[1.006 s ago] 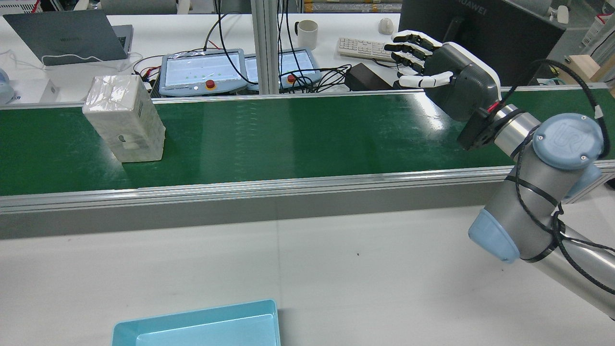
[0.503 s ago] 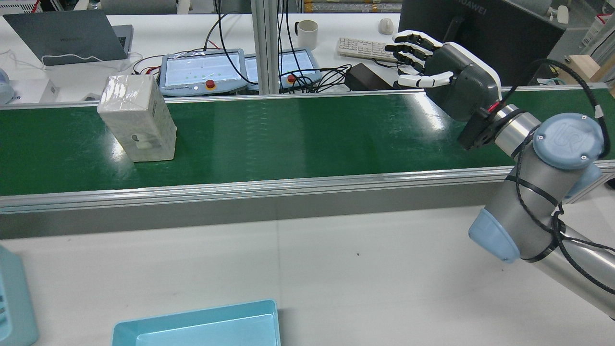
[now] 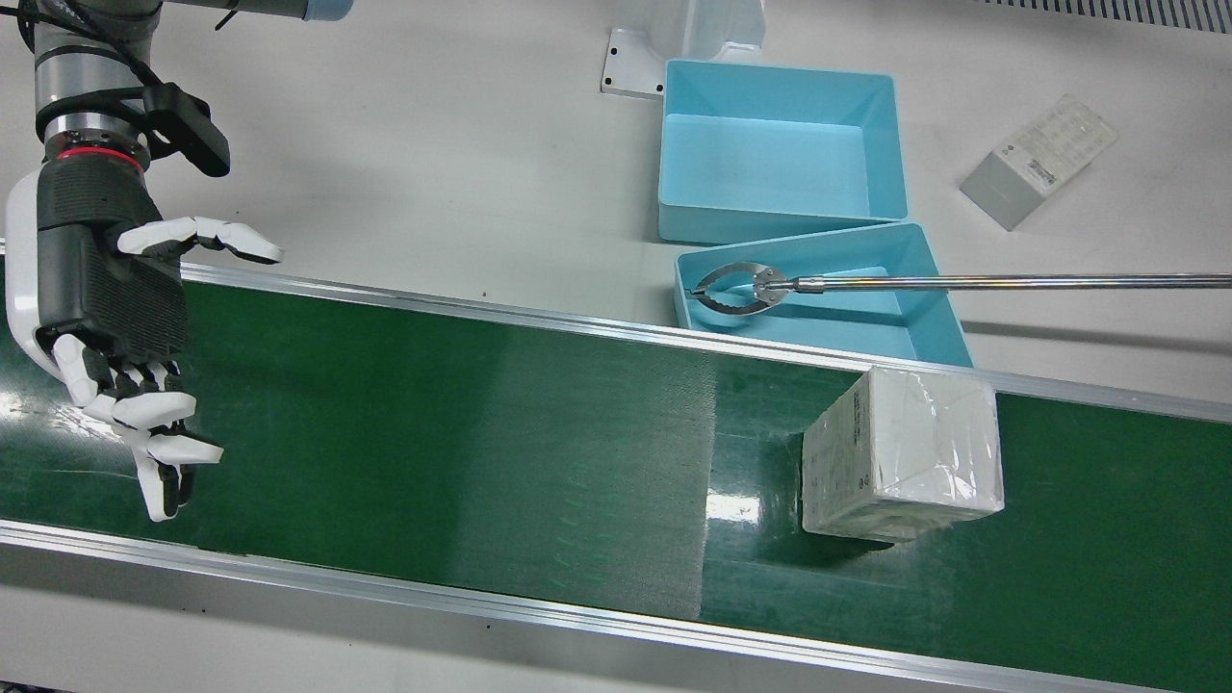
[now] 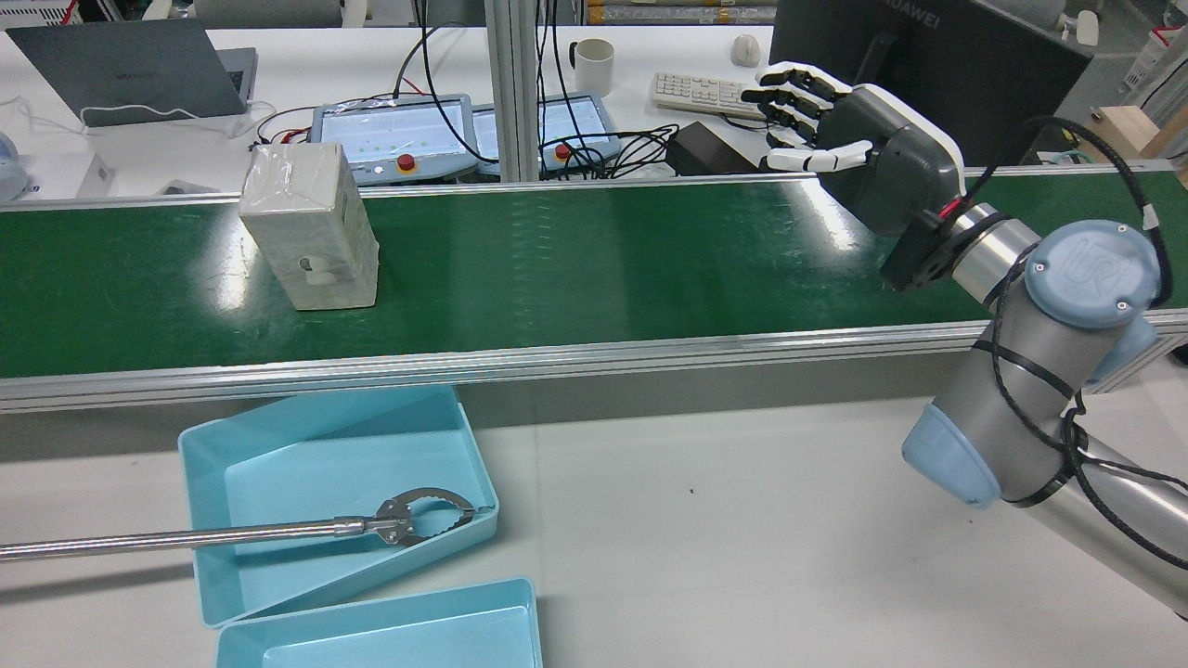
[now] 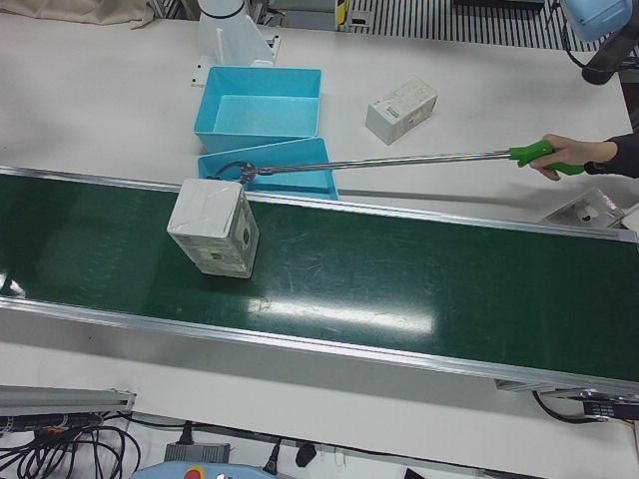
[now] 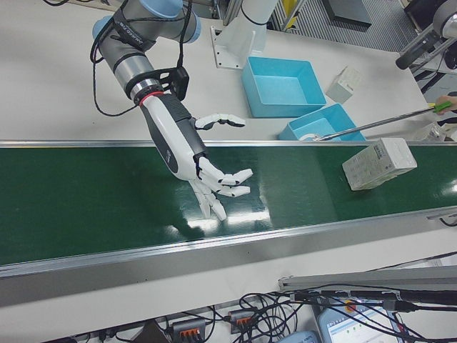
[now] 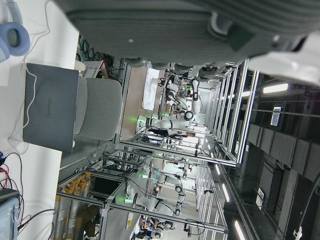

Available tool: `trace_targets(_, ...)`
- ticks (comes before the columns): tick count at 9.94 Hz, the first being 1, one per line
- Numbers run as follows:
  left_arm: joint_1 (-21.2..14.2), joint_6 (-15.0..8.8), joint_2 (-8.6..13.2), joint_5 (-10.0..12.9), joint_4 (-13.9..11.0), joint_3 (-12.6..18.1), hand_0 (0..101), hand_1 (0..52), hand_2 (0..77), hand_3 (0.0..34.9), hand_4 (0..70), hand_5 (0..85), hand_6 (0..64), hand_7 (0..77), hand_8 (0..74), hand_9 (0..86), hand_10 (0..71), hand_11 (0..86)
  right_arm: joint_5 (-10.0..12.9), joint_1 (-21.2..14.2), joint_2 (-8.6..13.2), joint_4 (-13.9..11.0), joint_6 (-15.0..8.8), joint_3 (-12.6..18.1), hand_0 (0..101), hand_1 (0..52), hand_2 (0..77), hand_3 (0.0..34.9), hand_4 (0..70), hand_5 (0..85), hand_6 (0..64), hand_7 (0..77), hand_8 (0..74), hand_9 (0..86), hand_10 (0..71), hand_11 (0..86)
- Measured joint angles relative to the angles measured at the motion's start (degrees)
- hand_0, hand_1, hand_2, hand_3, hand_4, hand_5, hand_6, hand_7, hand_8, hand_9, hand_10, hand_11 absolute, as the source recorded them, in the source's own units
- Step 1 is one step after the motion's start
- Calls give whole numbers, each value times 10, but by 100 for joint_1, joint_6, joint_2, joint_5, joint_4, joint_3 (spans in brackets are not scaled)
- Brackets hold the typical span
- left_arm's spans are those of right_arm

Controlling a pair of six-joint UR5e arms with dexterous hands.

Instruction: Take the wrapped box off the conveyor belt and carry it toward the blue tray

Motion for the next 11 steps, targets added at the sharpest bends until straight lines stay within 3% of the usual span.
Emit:
trace_targets(2,0,0,0,0,0,0,0,0,11,0,0,11,0,0,0,0,0,0,7,-83,80,1,-41,-67,486,169,224,147,125,355,44,262,5,65,0,16)
trace_targets(3,0,0,0,0,0,0,0,0,5,0,0,11,0,5,0,0,0,0,5,-121,145,-10,-59,-115,486,191,240,142,125,360,60,262,5,65,0,16)
trace_targets(6,0,0,0,0,0,0,0,0,5,0,0,11,0,5,0,0,5,0,-2,-167,265,-9,-92,-303,493,175,256,147,142,371,65,273,0,71,0,16)
trace_targets(8,0,0,0,0,0,0,0,0,5,0,0,11,0,0,0,0,5,0,-2,-203,384,-5,-96,-395,481,115,185,145,136,376,65,256,0,65,0,16)
trace_targets(11,0,0,0,0,0,0,0,0,5,0,0,11,0,5,0,0,5,0,-3,-312,486,-4,-94,-407,480,131,147,138,131,355,60,245,0,65,0,16)
